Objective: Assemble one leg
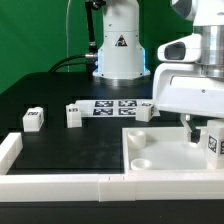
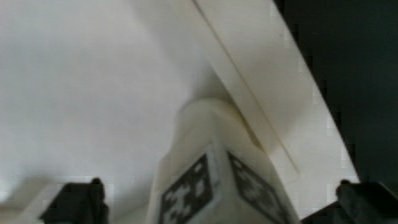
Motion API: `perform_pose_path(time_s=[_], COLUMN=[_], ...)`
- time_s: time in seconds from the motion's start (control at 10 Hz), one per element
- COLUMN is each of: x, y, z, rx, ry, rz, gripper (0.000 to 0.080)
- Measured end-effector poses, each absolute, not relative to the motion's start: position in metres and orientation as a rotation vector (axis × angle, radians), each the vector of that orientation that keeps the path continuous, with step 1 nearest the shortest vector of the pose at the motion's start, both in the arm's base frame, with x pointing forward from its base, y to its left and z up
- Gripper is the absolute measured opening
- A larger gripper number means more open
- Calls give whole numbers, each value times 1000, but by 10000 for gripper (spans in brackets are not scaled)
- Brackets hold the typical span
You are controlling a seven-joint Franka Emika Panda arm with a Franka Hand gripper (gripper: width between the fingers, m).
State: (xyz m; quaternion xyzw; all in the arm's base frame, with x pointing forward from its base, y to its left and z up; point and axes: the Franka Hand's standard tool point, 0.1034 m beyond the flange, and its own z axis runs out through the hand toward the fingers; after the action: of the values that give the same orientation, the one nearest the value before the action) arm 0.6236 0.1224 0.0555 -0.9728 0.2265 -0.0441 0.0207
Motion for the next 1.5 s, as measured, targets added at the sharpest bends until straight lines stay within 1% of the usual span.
perform_pose_path(time_s=[0.4, 0.5, 0.6, 0.7, 0.8, 0.9, 1.0, 1.2, 1.4, 1.5], x=[626, 626, 626, 626, 626, 626, 626, 626, 626, 626], y=[115, 113, 113, 113, 113, 113, 113, 112, 112, 112], z=[56, 56, 56, 56, 56, 56, 56, 56, 55, 55], rx=[-3129, -3133, -3136, -3136, -3136, -3136, -3137, -3137, -3092, -3065], ry=[-25, -95, -143, -134, -134, -134, -115, -44, 418, 564], rz=[-141, -143, -143, -143, -143, -143, -142, -142, -143, -140], gripper=[649, 649, 608, 608, 431, 431, 265, 268, 268, 268])
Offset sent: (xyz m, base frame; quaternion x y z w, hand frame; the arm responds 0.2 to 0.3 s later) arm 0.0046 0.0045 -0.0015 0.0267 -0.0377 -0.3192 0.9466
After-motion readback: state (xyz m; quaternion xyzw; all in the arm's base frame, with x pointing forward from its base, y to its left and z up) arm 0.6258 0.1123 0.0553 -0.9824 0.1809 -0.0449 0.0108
